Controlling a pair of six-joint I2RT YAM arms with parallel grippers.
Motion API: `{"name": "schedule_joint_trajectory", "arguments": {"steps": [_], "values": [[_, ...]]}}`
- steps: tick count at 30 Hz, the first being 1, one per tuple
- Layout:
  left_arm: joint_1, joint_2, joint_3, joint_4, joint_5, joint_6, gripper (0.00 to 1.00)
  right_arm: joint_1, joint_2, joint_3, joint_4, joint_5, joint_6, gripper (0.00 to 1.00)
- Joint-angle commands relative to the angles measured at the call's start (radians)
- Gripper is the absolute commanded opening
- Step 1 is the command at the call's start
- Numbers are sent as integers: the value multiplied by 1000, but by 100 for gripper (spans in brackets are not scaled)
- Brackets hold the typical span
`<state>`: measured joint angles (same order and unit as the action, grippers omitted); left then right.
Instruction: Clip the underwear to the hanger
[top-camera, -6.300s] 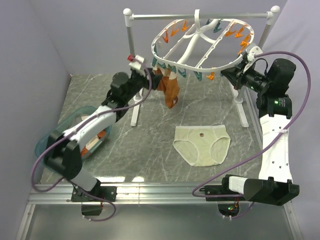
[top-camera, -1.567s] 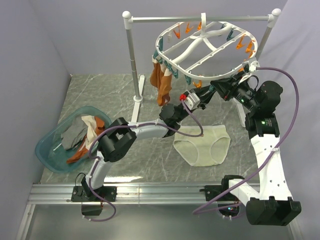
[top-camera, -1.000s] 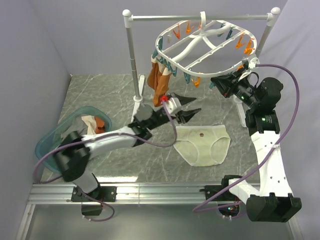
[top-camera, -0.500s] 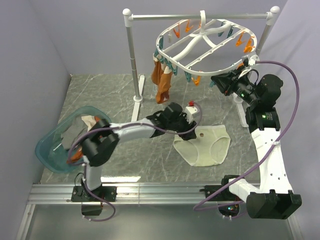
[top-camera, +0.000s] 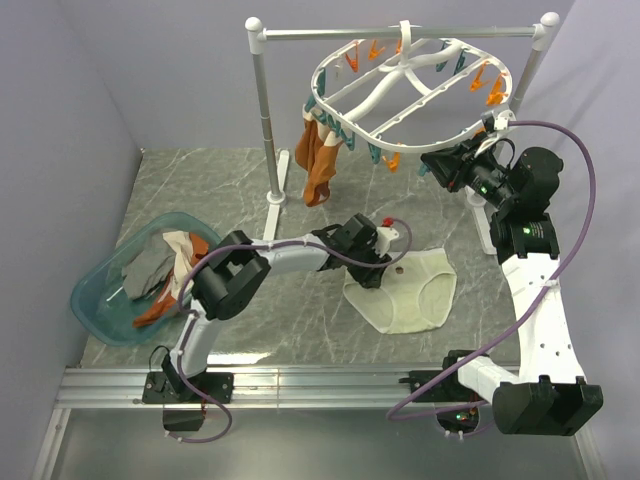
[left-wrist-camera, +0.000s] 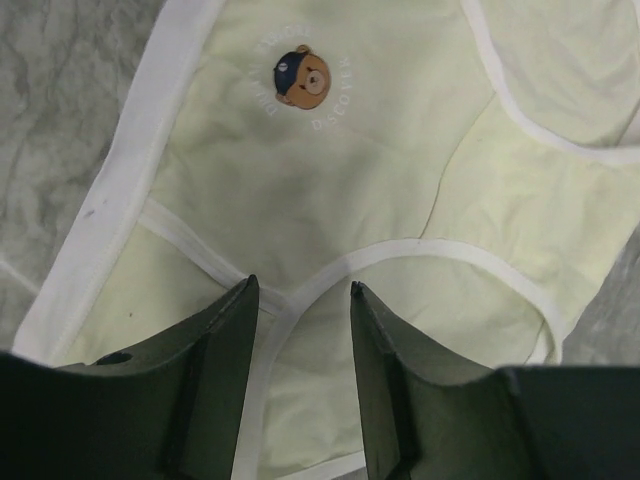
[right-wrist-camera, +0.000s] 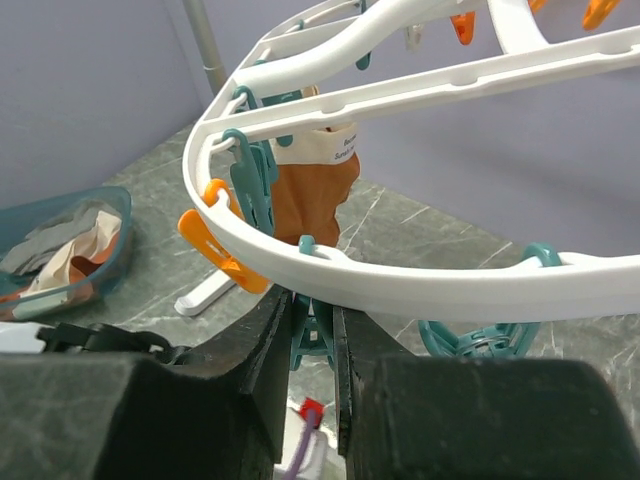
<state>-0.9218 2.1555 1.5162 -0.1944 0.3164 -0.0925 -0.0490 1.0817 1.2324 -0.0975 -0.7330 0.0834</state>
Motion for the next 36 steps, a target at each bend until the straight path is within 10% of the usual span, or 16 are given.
{"name": "schedule_joint_trajectory", "arguments": {"steps": [1, 14, 36], "values": [[27, -49, -143, -123, -23, 82, 48, 3, -2, 47, 5, 4, -14, 0], [150, -374, -343, -232, 52, 465, 52, 3, 1, 41, 2, -13, -20, 0], [173, -13, 46, 42, -24, -32, 71, 1, 17, 65, -7, 0, 1, 0]]}}
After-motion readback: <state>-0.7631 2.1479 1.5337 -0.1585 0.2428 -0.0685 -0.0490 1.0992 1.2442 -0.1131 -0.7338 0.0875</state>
